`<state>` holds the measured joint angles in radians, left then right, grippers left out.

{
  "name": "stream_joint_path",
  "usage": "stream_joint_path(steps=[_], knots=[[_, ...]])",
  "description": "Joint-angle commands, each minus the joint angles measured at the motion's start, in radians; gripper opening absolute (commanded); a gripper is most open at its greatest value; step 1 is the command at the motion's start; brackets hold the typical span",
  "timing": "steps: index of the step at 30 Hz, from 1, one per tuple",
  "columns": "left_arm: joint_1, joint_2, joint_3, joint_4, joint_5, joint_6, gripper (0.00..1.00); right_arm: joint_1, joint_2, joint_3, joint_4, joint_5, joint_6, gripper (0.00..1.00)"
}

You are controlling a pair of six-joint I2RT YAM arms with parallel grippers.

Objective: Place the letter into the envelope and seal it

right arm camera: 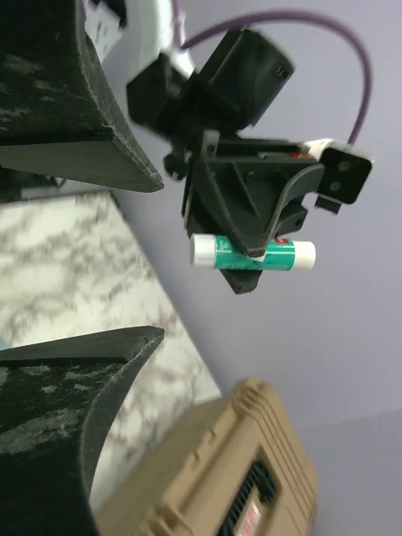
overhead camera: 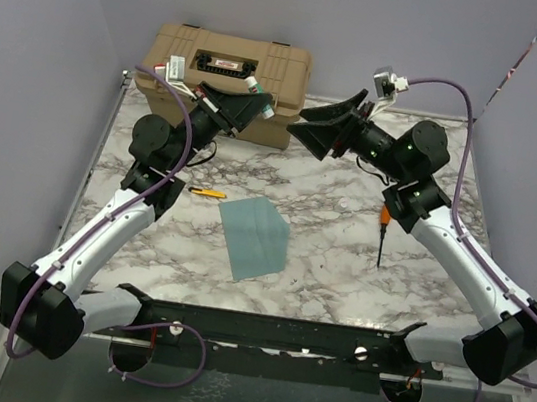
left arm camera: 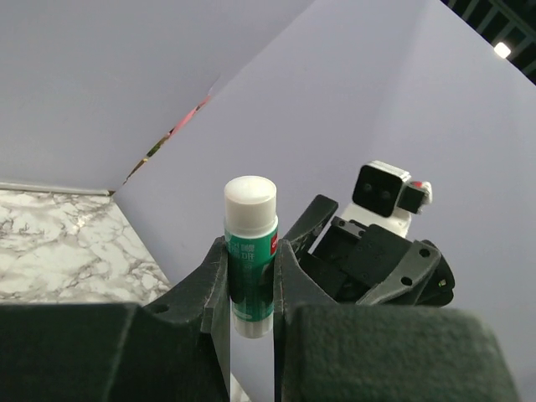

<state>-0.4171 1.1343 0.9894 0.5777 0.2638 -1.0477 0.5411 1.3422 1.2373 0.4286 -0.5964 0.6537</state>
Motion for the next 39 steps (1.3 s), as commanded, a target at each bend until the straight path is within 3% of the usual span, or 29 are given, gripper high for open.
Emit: stream_joint_path(steps=[1,12,16,23,29,31,34,37,39], knots=[[-0.001,0.013,0.043,-0.014,0.007,-0.017,0.0,0.019,-0.003,0.027,-0.166,0.074,-0.425,0.69],[-0.001,0.04,0.043,-0.019,0.042,-0.084,0.0,0.154,0.059,0.078,-0.091,0.222,-0.686,0.66],[0.0,0.041,0.035,-0.019,0.045,-0.088,0.0,0.188,0.081,0.095,-0.079,0.263,-0.71,0.63],[-0.001,0.038,0.024,-0.01,0.064,-0.099,0.0,0.201,0.108,0.148,-0.118,0.313,-0.642,0.44],[-0.001,0.031,0.017,-0.002,0.066,-0.1,0.0,0.201,0.107,0.165,-0.163,0.323,-0.585,0.06],[-0.001,0.031,0.018,0.013,0.071,-0.095,0.0,0.199,0.111,0.173,-0.193,0.294,-0.536,0.01],[0.0,0.019,0.009,0.052,0.068,-0.063,0.0,0.189,0.108,0.177,-0.226,0.216,-0.422,0.01],[0.0,0.002,0.002,0.096,0.07,-0.011,0.0,0.133,0.102,0.164,-0.188,0.076,-0.188,0.0],[0.0,-0.006,0.002,0.126,0.082,0.021,0.0,0.078,0.098,0.123,-0.071,-0.036,0.046,0.0]])
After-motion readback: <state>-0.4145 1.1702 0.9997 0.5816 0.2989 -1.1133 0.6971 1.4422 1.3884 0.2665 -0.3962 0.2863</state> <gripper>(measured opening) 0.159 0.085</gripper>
